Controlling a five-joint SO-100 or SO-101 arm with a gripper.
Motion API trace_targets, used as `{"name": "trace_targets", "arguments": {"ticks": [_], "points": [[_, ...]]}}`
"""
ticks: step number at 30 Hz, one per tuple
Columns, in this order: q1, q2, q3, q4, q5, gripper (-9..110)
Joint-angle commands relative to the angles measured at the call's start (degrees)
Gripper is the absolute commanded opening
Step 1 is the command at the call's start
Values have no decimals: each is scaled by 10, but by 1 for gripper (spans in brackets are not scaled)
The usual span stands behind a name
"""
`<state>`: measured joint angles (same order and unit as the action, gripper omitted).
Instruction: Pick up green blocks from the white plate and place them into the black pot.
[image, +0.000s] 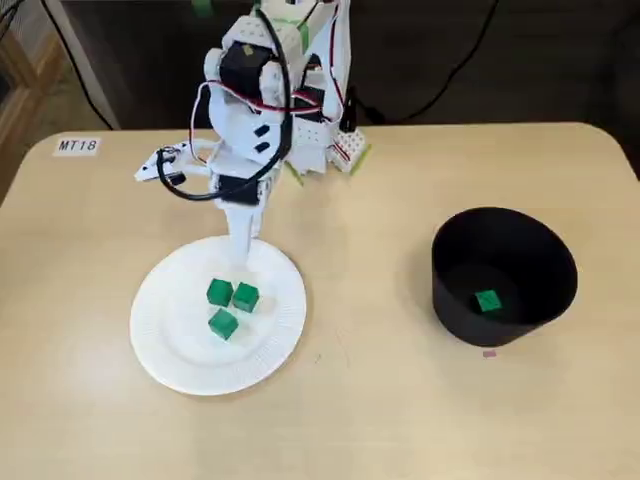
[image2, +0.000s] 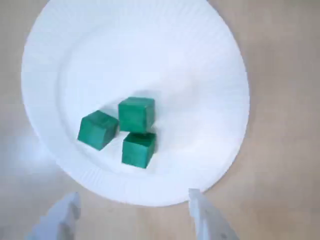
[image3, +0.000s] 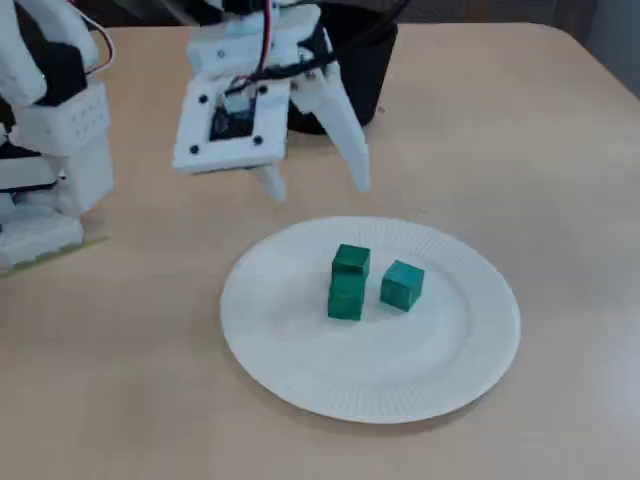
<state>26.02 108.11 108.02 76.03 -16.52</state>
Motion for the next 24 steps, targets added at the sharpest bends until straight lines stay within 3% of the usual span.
{"name": "trace_targets", "arguments": {"ticks": [1,24], "points": [[25,-25,-8,-4,-5,36],[69,-315,-239,94,-80,34]]}}
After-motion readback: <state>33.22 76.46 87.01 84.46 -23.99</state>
